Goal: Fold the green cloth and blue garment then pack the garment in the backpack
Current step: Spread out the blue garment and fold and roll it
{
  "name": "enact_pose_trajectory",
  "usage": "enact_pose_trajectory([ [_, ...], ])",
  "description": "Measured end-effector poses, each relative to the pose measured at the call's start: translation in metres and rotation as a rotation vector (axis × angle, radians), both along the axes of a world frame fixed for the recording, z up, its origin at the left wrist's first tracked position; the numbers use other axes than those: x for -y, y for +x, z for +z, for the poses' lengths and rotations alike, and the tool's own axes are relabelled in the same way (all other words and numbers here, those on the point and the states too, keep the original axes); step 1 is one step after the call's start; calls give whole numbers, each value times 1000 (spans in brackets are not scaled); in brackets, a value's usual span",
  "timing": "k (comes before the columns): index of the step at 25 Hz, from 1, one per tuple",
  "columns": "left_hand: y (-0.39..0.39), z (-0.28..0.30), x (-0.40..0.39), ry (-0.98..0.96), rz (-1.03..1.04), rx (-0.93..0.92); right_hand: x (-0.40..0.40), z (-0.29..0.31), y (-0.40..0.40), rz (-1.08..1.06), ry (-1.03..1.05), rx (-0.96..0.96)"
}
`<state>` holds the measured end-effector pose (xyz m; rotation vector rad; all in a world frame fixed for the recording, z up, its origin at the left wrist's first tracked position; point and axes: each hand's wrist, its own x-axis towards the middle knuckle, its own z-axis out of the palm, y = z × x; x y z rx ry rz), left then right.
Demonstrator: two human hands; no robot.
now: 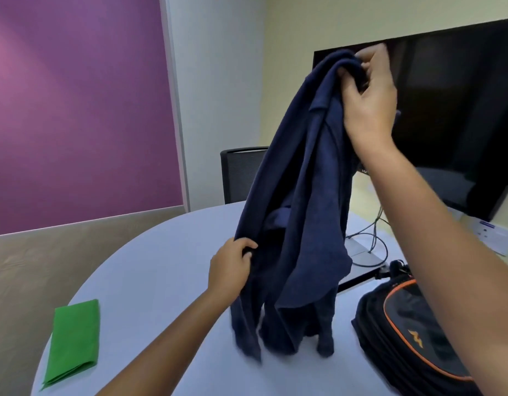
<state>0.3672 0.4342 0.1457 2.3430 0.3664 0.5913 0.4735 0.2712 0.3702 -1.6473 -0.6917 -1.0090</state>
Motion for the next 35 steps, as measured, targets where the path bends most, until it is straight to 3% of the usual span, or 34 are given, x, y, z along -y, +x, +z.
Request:
enact_pose_trajectory([
  [3,-1,12,-3,-133,32,177,3,19,-4,41,20,82],
  [5,-1,20,4,-229,-90,242,0,22,-7,48,-8,103],
  [8,-4,18,24,-5,-357,45,-1,16,-10,51,-8,127],
  [10,-5,5,36,20,-333,-46,1,14,-14,133,42,159],
  [13,-8,-10,51,-27,-281,51,7,15,-20,191,100,157],
  [16,-13,-17,36,-64,-370,156,21,10,-10,119,129,40],
  [19,-16,-2,-16,-134,-237,188,47,-8,7,-10,141,-72],
  [25,-2,84,-119,283,201,276,67,-36,33,-107,-64,-246],
  [28,-3,125,-146,382,237,353,64,-19,25,-89,-93,-260],
  [31,-7,153,-151,396,290,493,59,7,11,-155,-65,-95],
  [33,-8,153,-145,492,225,498,55,18,7,-265,-47,33],
  [35,-6,145,-151,577,167,455,50,16,13,-303,-120,22],
])
